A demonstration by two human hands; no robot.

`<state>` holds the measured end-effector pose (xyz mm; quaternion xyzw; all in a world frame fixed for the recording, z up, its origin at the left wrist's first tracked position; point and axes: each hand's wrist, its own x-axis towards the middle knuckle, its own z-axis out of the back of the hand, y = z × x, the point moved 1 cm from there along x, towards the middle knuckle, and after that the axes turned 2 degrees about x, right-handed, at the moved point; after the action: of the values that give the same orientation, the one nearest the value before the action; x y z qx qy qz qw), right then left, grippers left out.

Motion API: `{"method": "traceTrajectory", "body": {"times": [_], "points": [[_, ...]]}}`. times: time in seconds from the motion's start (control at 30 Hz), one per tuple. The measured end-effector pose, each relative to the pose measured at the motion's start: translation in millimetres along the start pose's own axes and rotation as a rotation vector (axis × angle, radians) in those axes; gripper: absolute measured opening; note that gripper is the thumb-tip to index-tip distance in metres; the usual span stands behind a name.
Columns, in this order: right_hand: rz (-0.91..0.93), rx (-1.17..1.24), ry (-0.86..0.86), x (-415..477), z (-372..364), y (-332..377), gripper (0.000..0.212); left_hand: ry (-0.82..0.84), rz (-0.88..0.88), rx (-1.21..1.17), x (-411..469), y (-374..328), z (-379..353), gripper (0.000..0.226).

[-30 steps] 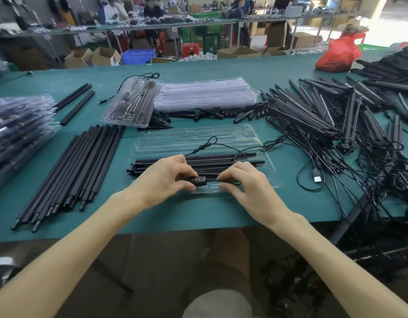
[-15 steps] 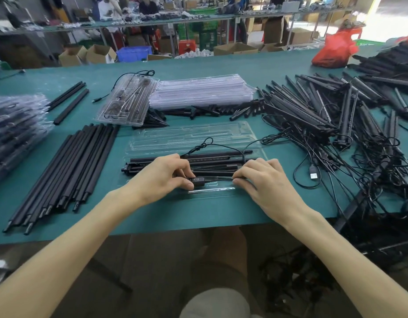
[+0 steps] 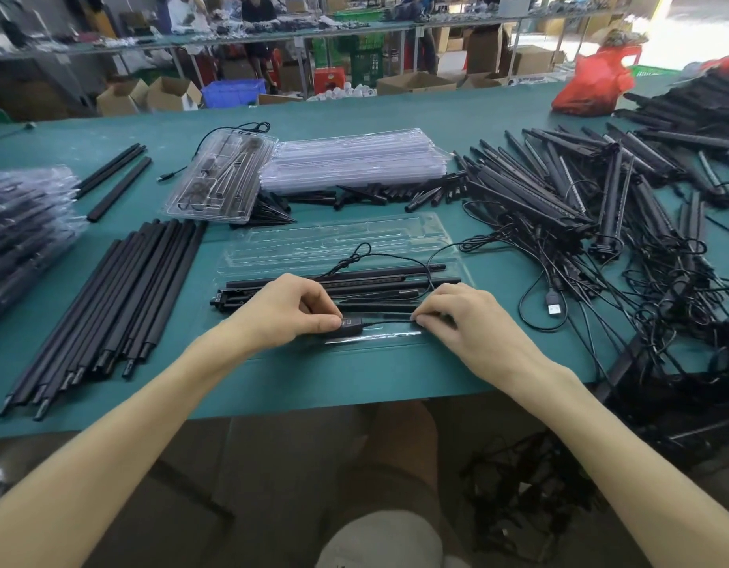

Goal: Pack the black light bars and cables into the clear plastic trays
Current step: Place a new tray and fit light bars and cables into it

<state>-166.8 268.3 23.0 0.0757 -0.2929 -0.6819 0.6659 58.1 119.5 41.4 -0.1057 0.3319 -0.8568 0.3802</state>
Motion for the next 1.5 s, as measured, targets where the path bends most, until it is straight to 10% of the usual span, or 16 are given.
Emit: {"method": "traceTrajectory", "body": {"times": [0.87,1.5], "points": [[-0.193,0.233,-0.32,7.5,1.5,-13.5,0.012,-0.008,-0.162,0.631,-10.3,-26.1,-6.4,0.018],[-0.4,0.193,-0.128,49.3,-4.2,-16.9,0.024,0.033,-0.393,1.142,1.5,-55.7,-21.8,0.033]]}}
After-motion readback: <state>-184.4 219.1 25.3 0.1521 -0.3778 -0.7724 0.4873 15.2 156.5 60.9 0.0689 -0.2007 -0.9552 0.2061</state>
